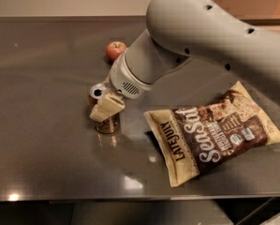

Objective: Pick orange can

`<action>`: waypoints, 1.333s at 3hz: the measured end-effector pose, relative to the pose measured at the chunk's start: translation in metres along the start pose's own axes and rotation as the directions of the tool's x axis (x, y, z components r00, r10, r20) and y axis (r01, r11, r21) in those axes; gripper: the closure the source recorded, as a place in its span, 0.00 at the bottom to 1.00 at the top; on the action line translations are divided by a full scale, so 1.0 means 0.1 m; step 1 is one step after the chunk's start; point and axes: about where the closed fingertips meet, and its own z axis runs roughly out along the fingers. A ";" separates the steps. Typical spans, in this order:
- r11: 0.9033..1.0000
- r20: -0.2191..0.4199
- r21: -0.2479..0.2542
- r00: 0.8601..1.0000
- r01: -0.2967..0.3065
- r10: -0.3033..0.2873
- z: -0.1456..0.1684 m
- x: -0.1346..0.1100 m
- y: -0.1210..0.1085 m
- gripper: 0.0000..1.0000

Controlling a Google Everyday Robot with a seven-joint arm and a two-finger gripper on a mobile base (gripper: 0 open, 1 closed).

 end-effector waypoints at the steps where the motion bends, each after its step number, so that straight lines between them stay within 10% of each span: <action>1: 1.000 0.013 -0.008 1.000 0.008 -0.008 -0.07 -0.02 -0.03 0.65; 3: 0.996 0.089 -0.039 0.993 0.076 -0.072 -0.75 -0.31 -0.05 1.00; 4: 0.988 0.123 -0.055 0.983 0.142 -0.134 -1.16 -0.55 -0.07 1.00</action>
Offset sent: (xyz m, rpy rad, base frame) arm -0.0028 -0.0249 0.0704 0.0797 -0.0008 0.0859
